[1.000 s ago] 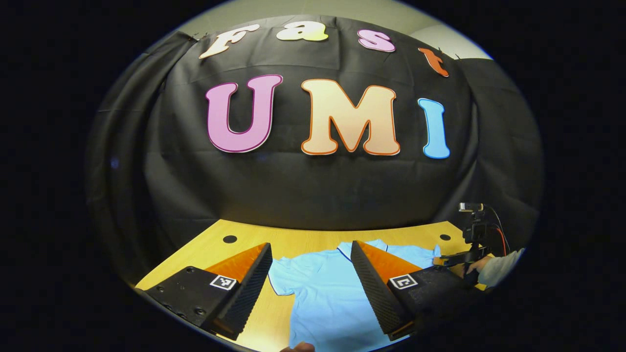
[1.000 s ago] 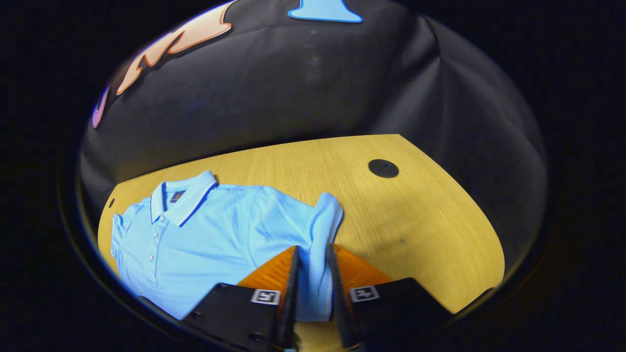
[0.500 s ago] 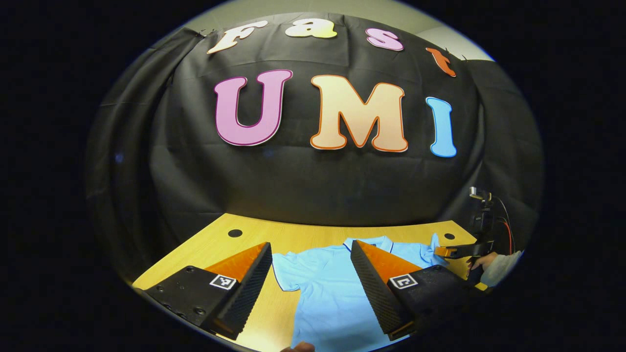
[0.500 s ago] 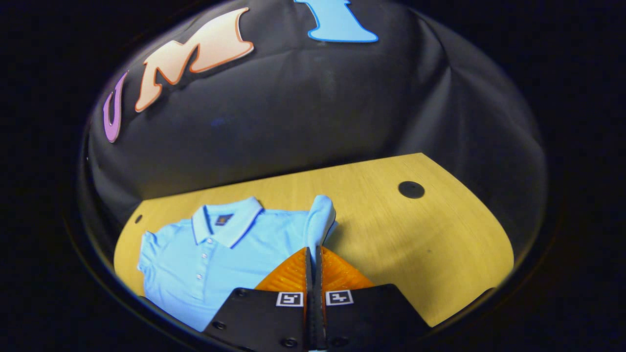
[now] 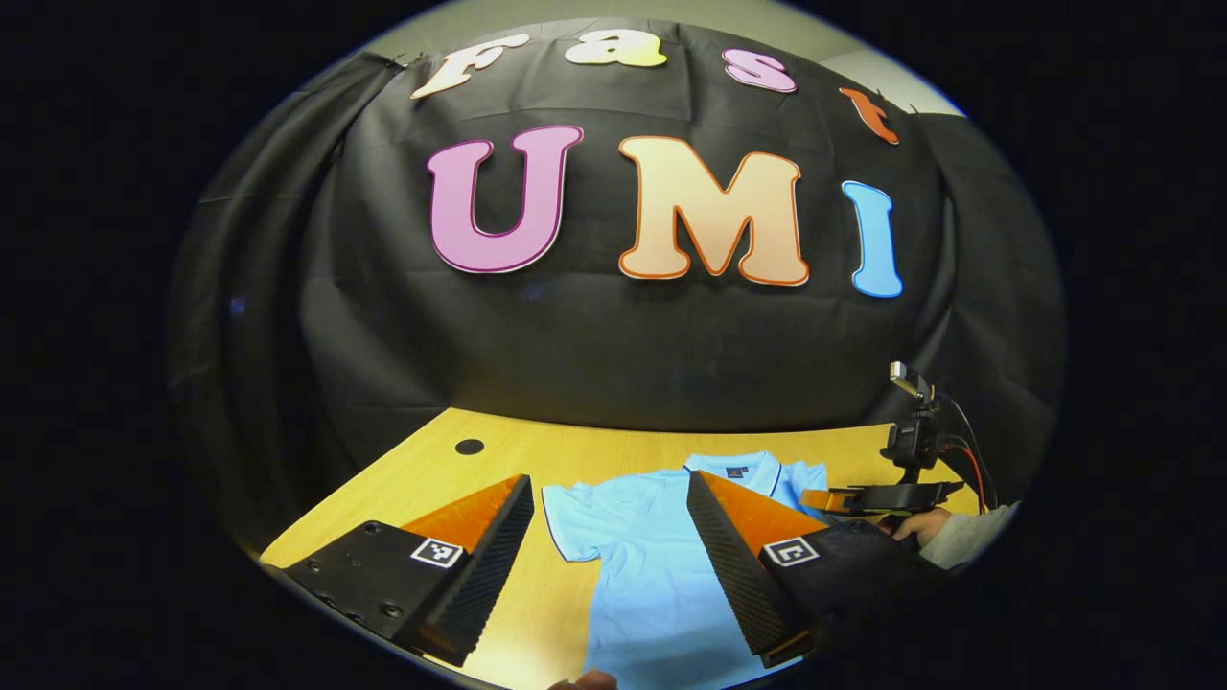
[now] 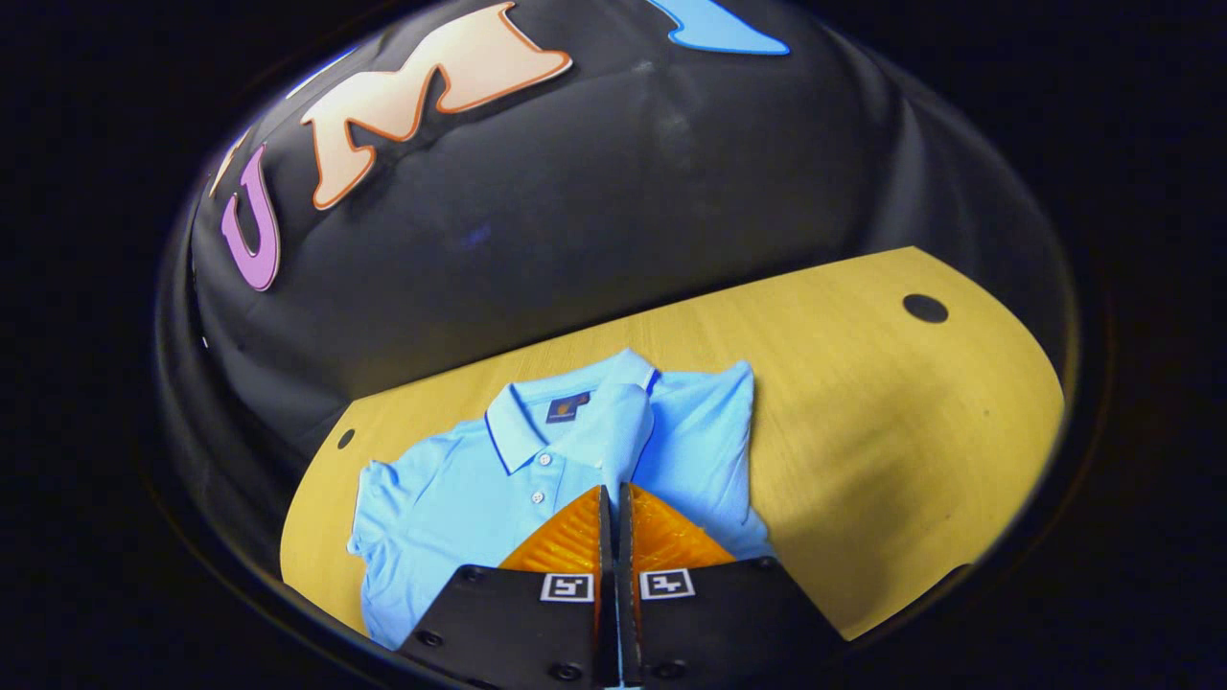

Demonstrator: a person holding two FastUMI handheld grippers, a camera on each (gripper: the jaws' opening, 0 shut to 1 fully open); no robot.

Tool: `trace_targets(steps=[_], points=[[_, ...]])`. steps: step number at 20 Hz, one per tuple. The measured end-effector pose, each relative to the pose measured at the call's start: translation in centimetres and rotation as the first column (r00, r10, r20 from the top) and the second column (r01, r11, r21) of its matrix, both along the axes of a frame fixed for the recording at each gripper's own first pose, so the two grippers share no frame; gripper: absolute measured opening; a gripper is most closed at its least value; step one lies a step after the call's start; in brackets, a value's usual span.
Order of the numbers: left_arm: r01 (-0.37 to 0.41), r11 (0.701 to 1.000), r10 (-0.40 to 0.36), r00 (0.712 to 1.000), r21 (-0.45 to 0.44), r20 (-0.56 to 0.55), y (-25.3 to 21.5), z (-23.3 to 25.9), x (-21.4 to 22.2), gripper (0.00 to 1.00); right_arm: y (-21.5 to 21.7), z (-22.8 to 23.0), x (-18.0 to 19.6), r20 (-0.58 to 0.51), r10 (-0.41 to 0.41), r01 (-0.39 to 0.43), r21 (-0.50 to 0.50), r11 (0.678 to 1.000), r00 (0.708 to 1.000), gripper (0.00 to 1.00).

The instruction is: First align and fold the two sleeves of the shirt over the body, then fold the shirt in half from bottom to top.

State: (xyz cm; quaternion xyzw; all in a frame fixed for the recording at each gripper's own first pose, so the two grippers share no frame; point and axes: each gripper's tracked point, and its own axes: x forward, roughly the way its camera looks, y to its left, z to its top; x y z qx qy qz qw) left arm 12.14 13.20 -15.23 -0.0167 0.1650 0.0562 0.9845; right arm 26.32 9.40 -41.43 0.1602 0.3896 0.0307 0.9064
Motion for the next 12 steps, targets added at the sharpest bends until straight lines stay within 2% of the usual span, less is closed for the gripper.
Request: trace_targets(steps=[2, 3, 6, 8, 9, 12], points=[[-0.007, 1.000, 0.007, 1.000, -0.008, -0.009, 0.2, -0.6, 0.1, 0.97, 1.3, 0.5, -0.6, 0.007, 0.032, -0.032, 0.031, 0.999, 0.999, 0.15], [-0.007, 1.000, 0.007, 1.000, -0.013, -0.009, 0.2, -0.8, 0.3, 0.97, 1.7, 0.9, -0.7, 0.026, 0.049, -0.049, 0.031, 0.998, 0.998, 0.35], [-0.015, 1.000, 0.015, 1.000, -0.013, -0.015, 0.8, -1.8, 1.0, 0.97, 0.8, 3.3, -0.7, 0.101, 0.088, -0.083, -0.050, 0.995, 0.991, 0.96], [-0.026, 1.000, 0.026, 1.000, -0.014, -0.015, 1.5, -2.6, 1.8, 0.97, 0.5, 5.6, -1.3, 0.139, 0.117, -0.106, -0.079, 0.991, 0.983, 0.93], [-0.036, 0.999, 0.036, 0.999, -0.017, -0.013, 1.9, -3.1, 2.2, 0.97, 0.4, 6.6, -1.6, 0.158, 0.127, -0.114, -0.091, 0.989, 0.979, 0.97], [-0.058, 0.998, 0.057, 0.997, -0.021, -0.045, 3.2, -5.6, 3.6, 0.97, -0.3, 9.6, -2.7, 0.202, 0.141, -0.119, -0.113, 0.986, 0.969, 0.97]])
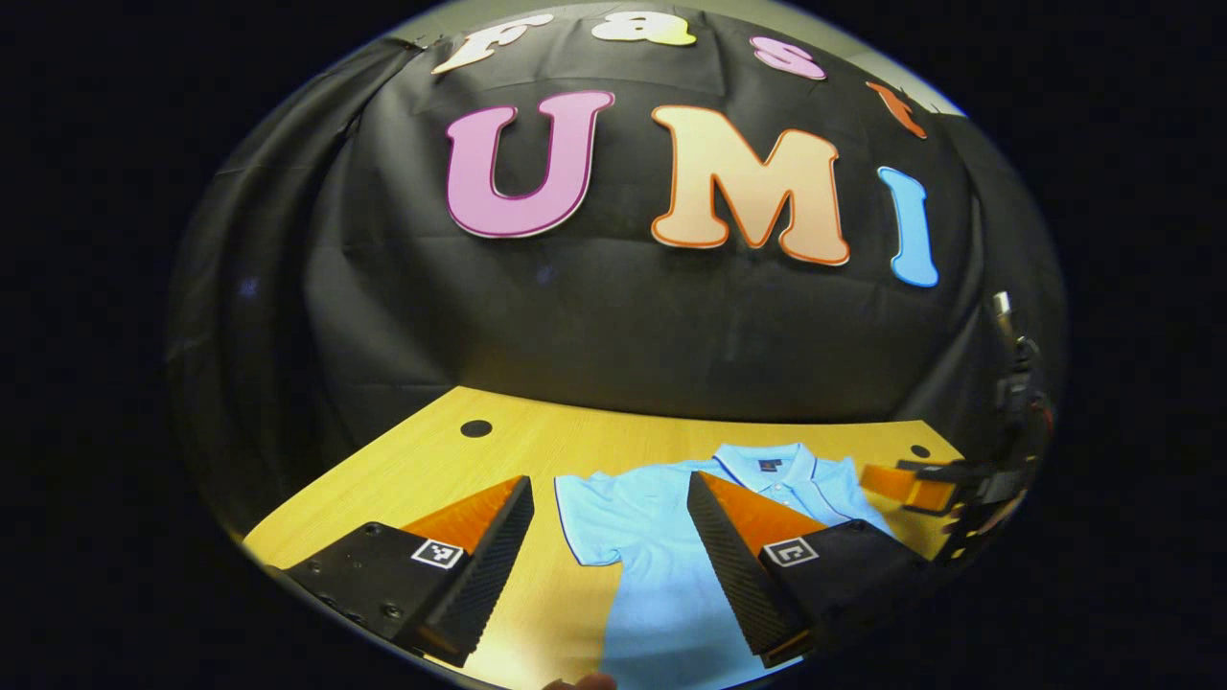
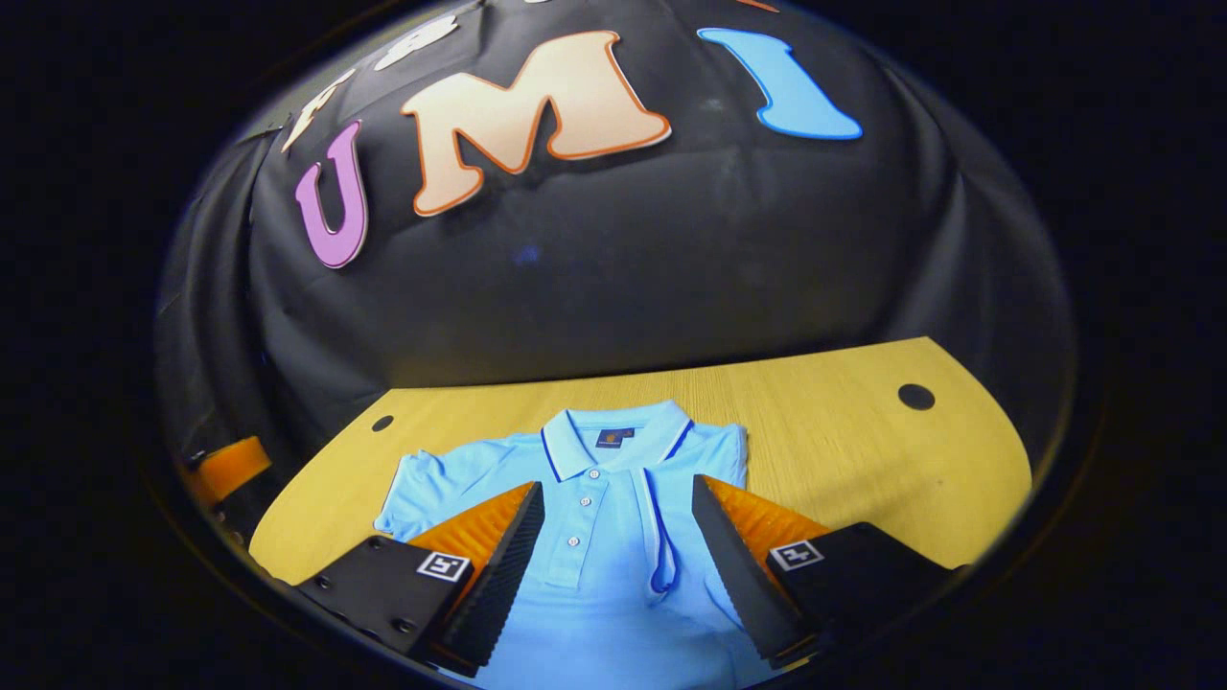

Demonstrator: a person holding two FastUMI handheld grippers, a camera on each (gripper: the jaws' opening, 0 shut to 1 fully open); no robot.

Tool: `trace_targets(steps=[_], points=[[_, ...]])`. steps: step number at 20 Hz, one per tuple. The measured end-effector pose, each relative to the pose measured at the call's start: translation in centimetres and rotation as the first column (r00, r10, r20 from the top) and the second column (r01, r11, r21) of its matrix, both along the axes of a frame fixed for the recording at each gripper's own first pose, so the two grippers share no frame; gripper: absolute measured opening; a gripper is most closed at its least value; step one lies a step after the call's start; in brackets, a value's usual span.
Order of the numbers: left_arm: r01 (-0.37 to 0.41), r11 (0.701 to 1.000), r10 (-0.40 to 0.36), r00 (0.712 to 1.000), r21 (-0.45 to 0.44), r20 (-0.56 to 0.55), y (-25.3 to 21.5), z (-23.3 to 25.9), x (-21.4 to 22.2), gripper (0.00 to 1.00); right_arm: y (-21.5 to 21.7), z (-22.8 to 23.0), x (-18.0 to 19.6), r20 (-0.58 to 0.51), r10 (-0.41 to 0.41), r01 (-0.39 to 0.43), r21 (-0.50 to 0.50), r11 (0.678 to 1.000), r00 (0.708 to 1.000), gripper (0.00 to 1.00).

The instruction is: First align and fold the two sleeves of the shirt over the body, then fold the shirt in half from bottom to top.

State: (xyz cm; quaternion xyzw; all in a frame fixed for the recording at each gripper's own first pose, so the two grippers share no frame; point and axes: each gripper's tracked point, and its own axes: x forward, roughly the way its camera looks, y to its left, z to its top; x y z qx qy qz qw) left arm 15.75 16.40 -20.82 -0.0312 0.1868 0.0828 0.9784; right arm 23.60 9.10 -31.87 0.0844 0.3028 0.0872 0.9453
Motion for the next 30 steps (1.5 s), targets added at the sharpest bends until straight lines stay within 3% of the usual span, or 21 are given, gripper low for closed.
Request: trace_targets(steps=[3, 4, 5, 7, 9, 10, 15, 19, 24, 25, 30], points=[[-0.014, 0.999, 0.013, 0.999, -0.029, -0.038, 1.0, -2.9, 1.7, 0.97, -0.9, 2.3, -1.1, 0.032, -0.001, 0.001, -0.006, 1.000, 0.999, 0.97], [-0.014, 0.999, 0.012, 0.999, -0.037, -0.051, 1.2, -3.8, 2.4, 0.97, -1.3, 2.8, -1.4, 0.038, -0.005, 0.006, -0.009, 1.000, 0.999, 0.92], [-0.011, 0.999, 0.009, 0.998, -0.037, -0.064, 1.4, -4.9, 3.0, 0.97, -1.7, 3.1, -1.8, 0.043, -0.008, 0.009, -0.012, 1.000, 0.999, 0.97], [0.000, 1.000, -0.001, 0.996, -0.019, -0.086, 1.9, -6.6, 4.4, 0.97, -2.7, 3.4, -2.5, 0.046, -0.018, 0.019, -0.030, 0.999, 0.999, 0.97], [0.005, 0.999, -0.010, 0.993, -0.034, -0.122, 2.1, -8.7, 5.5, 0.96, -3.6, 3.1, -3.2, 0.039, -0.034, 0.035, -0.040, 0.999, 0.999, 0.92], [-0.002, 0.999, -0.004, 0.989, -0.040, -0.149, 2.2, -9.9, 5.9, 0.96, -4.0, 2.9, -3.7, 0.030, -0.042, 0.044, -0.041, 0.998, 0.999, 0.97], [-0.025, 0.999, 0.015, 0.968, -0.037, -0.250, 3.5, -14.6, 7.0, 0.97, -5.5, 1.5, -5.3, -0.005, -0.069, 0.068, -0.064, 0.996, 0.998, 0.97], [-0.004, 1.000, -0.005, 0.943, -0.027, -0.333, 3.3, -16.8, 6.6, 0.97, -5.9, 1.5, -5.6, -0.009, -0.080, 0.079, -0.062, 0.995, 0.997, 0.97], [0.007, 0.999, -0.020, 0.945, -0.040, -0.326, 2.8, -16.9, 6.8, 0.97, -6.0, 2.1, -5.7, 0.010, -0.080, 0.081, -0.063, 0.995, 0.997, 0.97], [0.008, 0.999, -0.024, 0.945, -0.050, -0.327, 2.7, -17.2, 6.8, 0.94, -6.0, 2.2, -5.7, 0.014, -0.079, 0.080, -0.061, 0.995, 0.997, 0.97], [0.014, 0.991, -0.052, 0.953, -0.131, -0.297, 0.7, -16.7, 7.3, 0.14, -6.7, 2.3, -5.9, 0.027, -0.086, 0.088, -0.063, 0.994, 0.996, 0.98]])
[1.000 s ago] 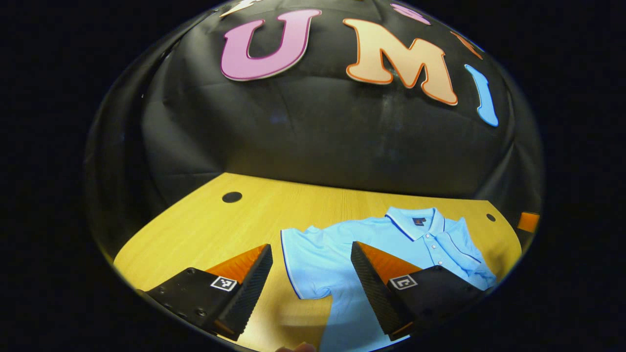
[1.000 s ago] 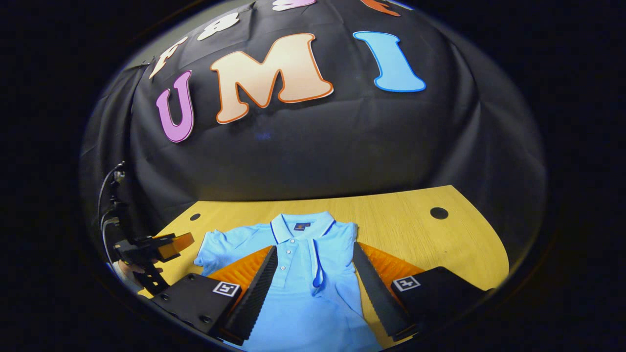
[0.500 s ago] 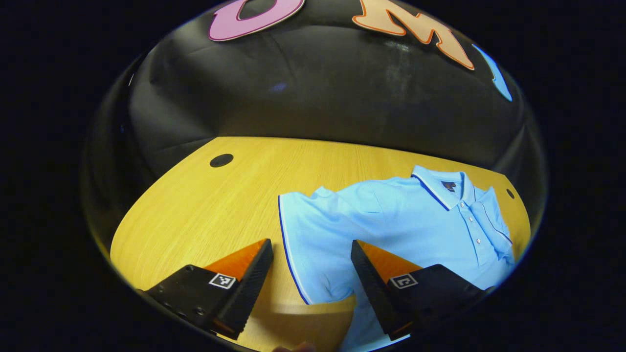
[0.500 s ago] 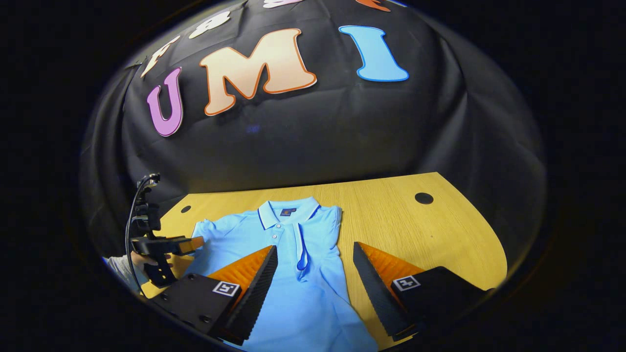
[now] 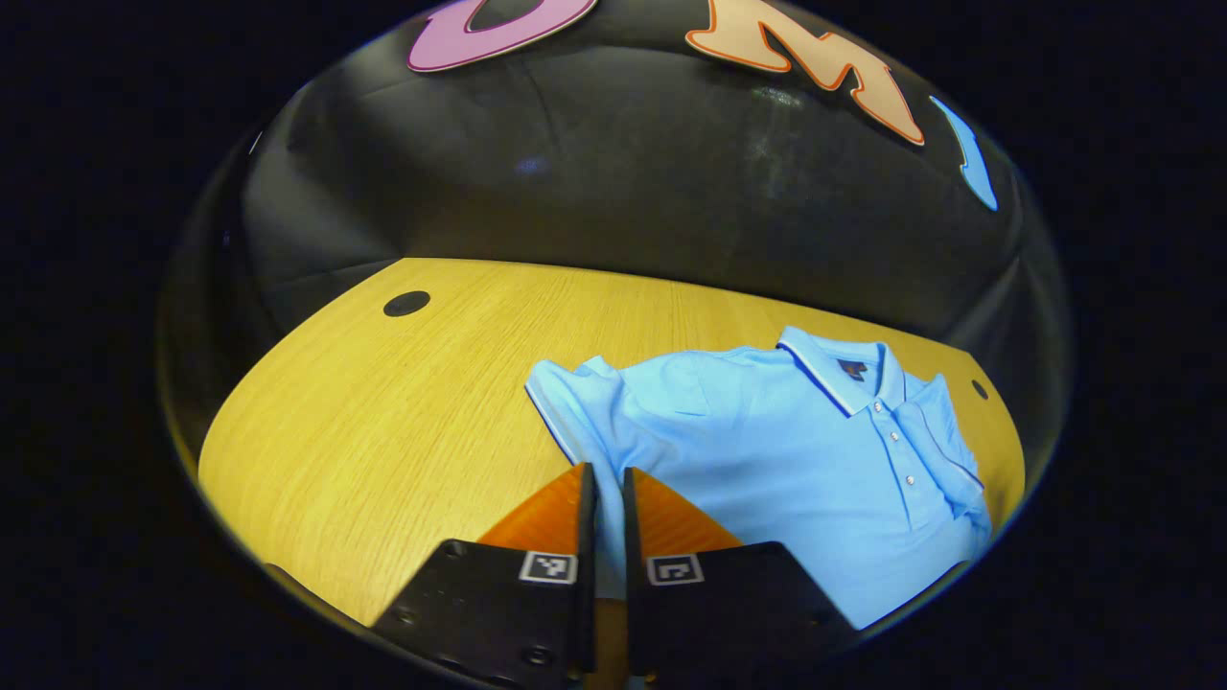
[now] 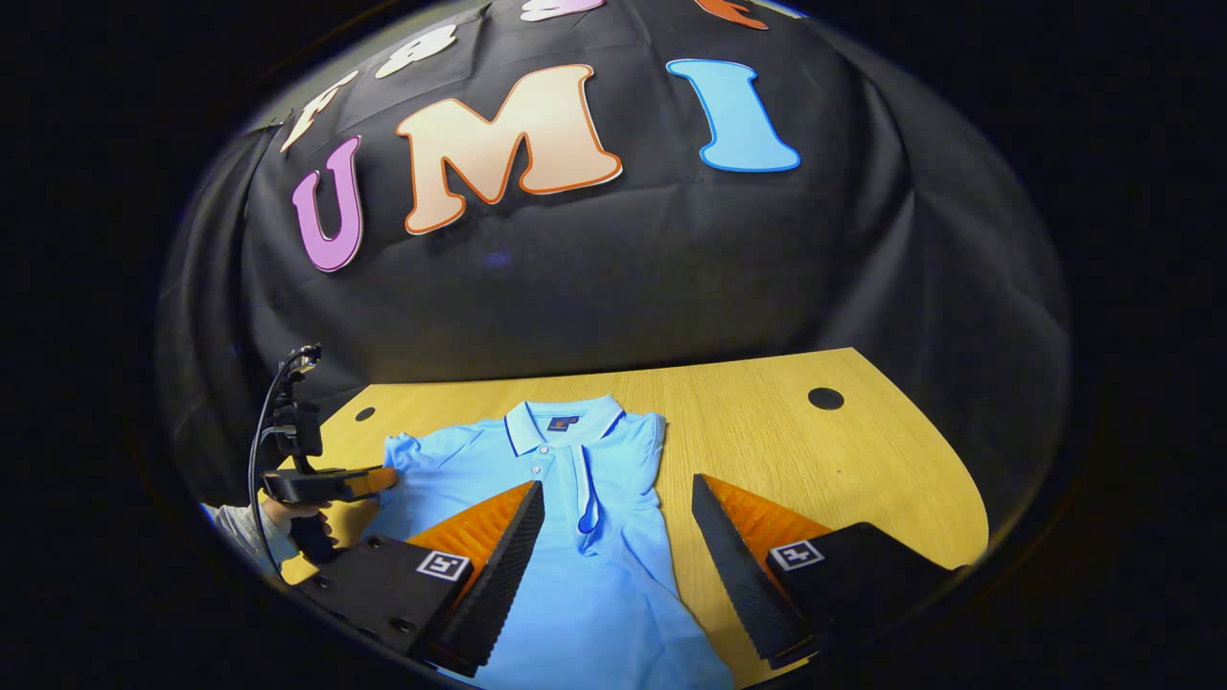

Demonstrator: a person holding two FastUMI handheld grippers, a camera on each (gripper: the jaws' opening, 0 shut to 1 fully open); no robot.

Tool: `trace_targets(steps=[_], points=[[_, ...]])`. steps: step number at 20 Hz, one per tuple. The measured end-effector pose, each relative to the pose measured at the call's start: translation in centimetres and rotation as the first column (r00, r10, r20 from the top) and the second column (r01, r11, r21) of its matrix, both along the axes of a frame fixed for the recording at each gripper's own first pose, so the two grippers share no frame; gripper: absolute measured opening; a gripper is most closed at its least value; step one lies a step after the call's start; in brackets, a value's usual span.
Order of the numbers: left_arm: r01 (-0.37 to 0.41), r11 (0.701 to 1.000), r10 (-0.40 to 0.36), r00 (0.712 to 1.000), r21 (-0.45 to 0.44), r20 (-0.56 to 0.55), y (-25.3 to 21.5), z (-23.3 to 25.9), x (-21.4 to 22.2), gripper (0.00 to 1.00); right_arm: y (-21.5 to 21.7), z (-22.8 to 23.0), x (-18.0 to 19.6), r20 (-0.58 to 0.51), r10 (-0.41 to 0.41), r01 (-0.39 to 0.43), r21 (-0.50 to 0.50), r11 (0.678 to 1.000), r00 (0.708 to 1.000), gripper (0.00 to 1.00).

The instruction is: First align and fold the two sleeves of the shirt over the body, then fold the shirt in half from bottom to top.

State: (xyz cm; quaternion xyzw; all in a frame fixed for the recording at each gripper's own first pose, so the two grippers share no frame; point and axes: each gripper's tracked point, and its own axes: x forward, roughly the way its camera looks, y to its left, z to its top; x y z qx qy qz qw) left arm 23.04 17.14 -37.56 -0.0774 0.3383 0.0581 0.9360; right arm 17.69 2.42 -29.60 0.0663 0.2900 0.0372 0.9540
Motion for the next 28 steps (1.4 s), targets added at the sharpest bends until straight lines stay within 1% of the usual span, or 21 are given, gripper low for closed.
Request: trace_targets(steps=[1, 2, 3, 4, 6, 7, 11, 14, 17, 19, 20, 23, 24, 26, 27, 28], points=[[-0.010, 1.000, 0.010, 1.000, -0.002, 0.007, 0.0, 0.1, 0.1, 0.06, 0.0, -0.1, -0.1, 0.002, -0.006, 0.006, 0.007, 1.000, 1.000, 0.98], [-0.009, 1.000, 0.009, 1.000, 0.007, 0.001, -0.1, 0.2, 0.2, 0.00, -0.1, 0.0, -0.3, 0.002, -0.009, 0.009, 0.013, 1.000, 1.000, 0.93], [-0.002, 1.000, 0.003, 1.000, 0.019, -0.026, -0.4, 0.1, -0.2, 0.00, -0.3, 0.0, -0.5, 0.002, -0.010, 0.010, 0.013, 1.000, 1.000, 0.93], [0.004, 1.000, -0.003, 1.000, 0.020, -0.029, -0.9, 0.5, -0.2, 0.00, -0.7, 0.3, -0.8, 0.004, -0.010, 0.010, 0.009, 1.000, 1.000, 0.98], [0.035, 0.999, -0.035, 0.999, -0.004, -0.011, -3.0, 1.9, 0.3, 0.00, -1.1, 0.6, -1.0, 0.014, -0.014, 0.014, 0.005, 1.000, 1.000, 0.97], [0.056, 0.998, -0.055, 0.998, -0.012, 0.007, -4.2, 2.6, 0.7, 0.00, -1.3, 1.7, -0.8, 0.019, -0.018, 0.018, 0.006, 1.000, 1.000, 0.97], [0.165, 0.986, -0.164, 0.986, -0.024, 0.042, -9.7, 4.8, 1.7, 0.00, -2.2, 2.2, -1.2, 0.027, -0.037, 0.037, 0.001, 0.999, 0.999, 0.97], [0.232, 0.972, -0.231, 0.973, -0.029, 0.021, -13.1, 4.2, 1.7, 0.00, -2.5, 2.6, -1.2, 0.033, -0.048, 0.048, 0.009, 0.999, 0.998, 0.97], [0.260, 0.965, -0.261, 0.965, -0.029, -0.013, -15.1, 2.7, 1.3, 0.00, -2.5, 2.5, -1.0, 0.037, -0.054, 0.053, 0.016, 0.998, 0.998, 0.97], [0.281, 0.959, -0.281, 0.959, -0.035, -0.013, -15.9, 2.7, 1.1, 0.04, -2.4, 2.5, -0.9, 0.045, -0.055, 0.055, 0.011, 0.998, 0.997, 0.97], [0.298, 0.954, -0.298, 0.954, -0.043, -0.002, -16.5, 3.0, 0.8, 0.12, -2.3, 2.6, -0.8, 0.050, -0.060, 0.060, 0.009, 0.998, 0.997, 0.97], [0.284, 0.958, -0.281, 0.958, -0.035, 0.055, -16.3, 5.1, -0.2, 0.98, -1.9, 3.2, -1.1, 0.071, -0.072, 0.070, 0.027, 0.997, 0.995, 0.97], [0.271, 0.962, -0.268, 0.961, -0.032, 0.070, -16.1, 6.2, -0.9, 0.95, -1.8, 3.9, -1.4, 0.089, -0.070, 0.067, 0.032, 0.997, 0.994, 0.97], [0.247, 0.969, -0.243, 0.965, -0.030, 0.096, -15.5, 8.0, -3.0, 0.96, -1.2, 5.2, -2.7, 0.127, -0.035, 0.030, 0.036, 0.999, 0.991, 0.97], [0.229, 0.973, -0.226, 0.969, -0.017, 0.102, -14.7, 8.9, -4.3, 0.96, -1.4, 4.3, -3.7, 0.126, -0.019, 0.016, 0.022, 1.000, 0.992, 0.98], [0.223, 0.975, -0.220, 0.969, -0.015, 0.114, -14.4, 9.8, -5.3, 0.96, -1.5, 4.6, -4.8, 0.118, -0.009, 0.007, 0.014, 1.000, 0.993, 0.97]])
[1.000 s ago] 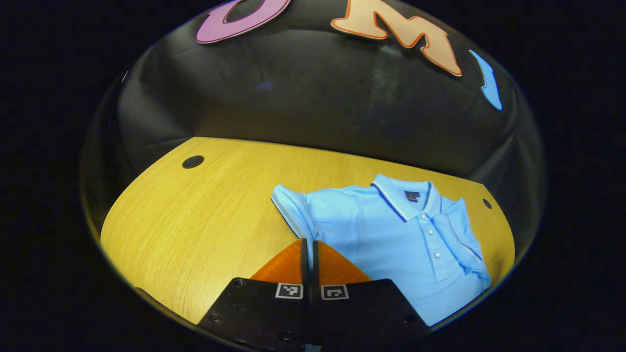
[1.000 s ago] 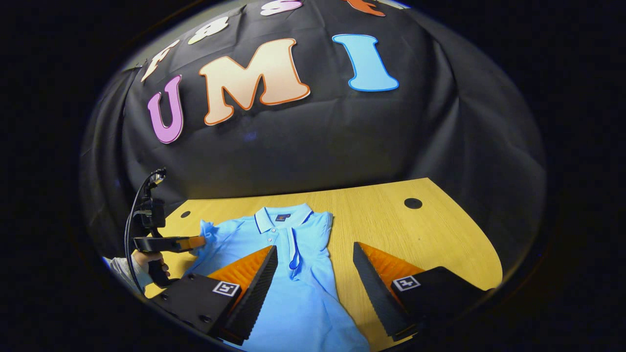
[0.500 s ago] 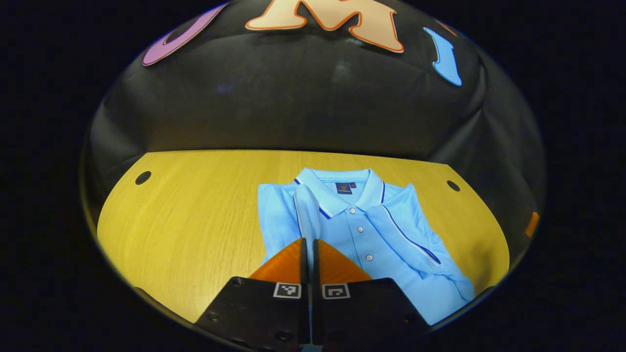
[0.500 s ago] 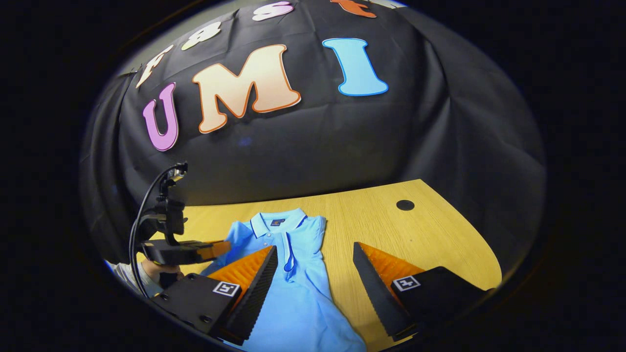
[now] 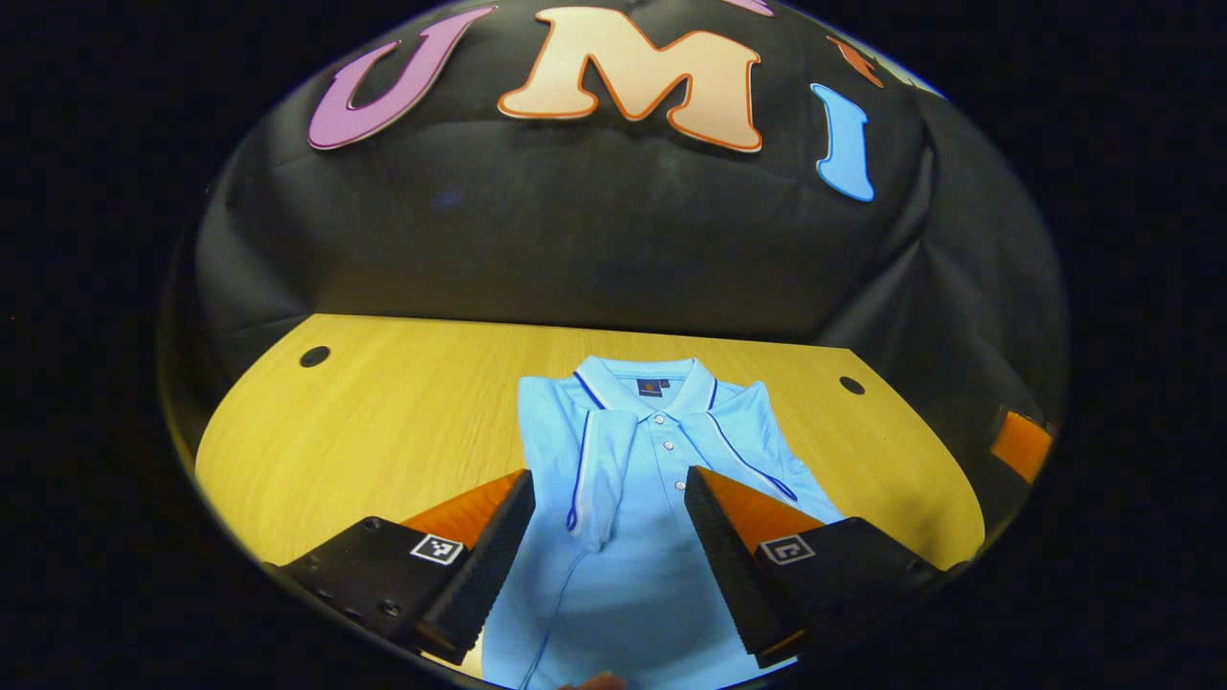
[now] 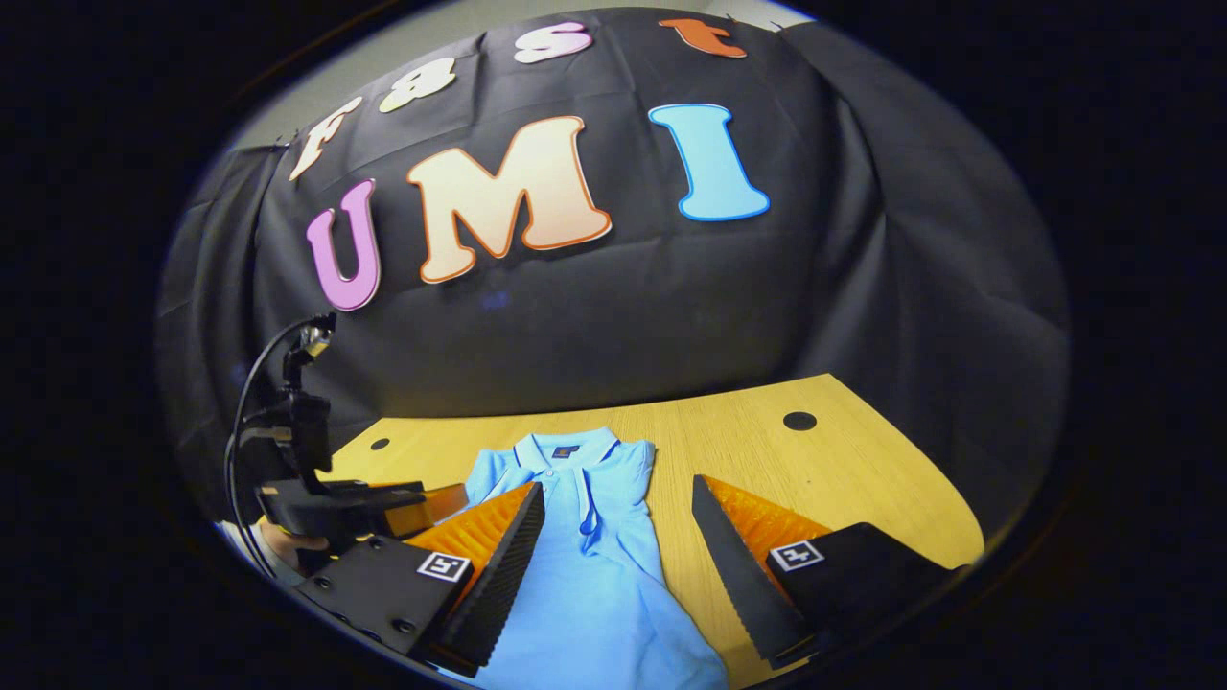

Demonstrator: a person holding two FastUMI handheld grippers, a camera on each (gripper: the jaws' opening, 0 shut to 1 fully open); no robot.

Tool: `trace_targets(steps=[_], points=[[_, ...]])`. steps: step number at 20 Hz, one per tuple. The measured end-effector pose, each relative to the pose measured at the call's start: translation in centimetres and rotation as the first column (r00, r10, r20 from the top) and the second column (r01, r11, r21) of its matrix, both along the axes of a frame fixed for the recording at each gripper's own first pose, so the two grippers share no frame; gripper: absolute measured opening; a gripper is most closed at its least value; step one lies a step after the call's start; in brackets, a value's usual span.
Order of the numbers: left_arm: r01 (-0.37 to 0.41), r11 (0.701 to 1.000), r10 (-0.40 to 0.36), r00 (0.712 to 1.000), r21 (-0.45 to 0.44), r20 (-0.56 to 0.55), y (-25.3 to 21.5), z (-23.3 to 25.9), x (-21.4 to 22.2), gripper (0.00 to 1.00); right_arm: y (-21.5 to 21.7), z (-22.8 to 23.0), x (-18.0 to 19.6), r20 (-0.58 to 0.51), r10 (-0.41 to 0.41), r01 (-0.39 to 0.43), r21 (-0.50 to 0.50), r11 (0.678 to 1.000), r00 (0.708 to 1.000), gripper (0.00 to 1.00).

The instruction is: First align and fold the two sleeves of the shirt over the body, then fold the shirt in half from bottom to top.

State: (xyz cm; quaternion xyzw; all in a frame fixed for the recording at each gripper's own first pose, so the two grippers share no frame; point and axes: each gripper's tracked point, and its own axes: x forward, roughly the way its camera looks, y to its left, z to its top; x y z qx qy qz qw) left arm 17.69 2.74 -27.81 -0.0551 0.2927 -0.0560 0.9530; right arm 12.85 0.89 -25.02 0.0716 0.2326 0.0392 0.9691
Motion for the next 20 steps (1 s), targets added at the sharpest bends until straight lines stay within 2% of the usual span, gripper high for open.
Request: trace_targets(steps=[4, 8, 13, 20], points=[[-0.010, 1.000, 0.009, 0.999, 0.017, 0.048, 1.1, 3.5, -5.4, 0.95, -0.1, 1.8, -3.7, 0.015, 0.020, -0.020, 0.006, 1.000, 1.000, 0.97], [0.001, 0.999, -0.003, 0.998, 0.034, 0.061, 2.1, 4.7, -11.9, 0.96, -0.9, 1.9, -8.1, 0.004, 0.052, -0.052, -0.013, 0.999, 0.999, 0.97], [0.029, 0.999, -0.029, 1.000, 0.037, 0.002, 2.7, 2.9, -19.6, 0.95, -1.6, 0.4, -13.7, -0.051, 0.068, -0.069, -0.017, 0.997, 0.996, 0.97], [0.096, 0.993, -0.088, 0.989, 0.065, -0.116, 2.4, -1.2, -27.3, 0.96, -2.7, -2.6, -19.3, -0.132, 0.087, -0.096, -0.061, 0.994, 0.987, 0.98]])
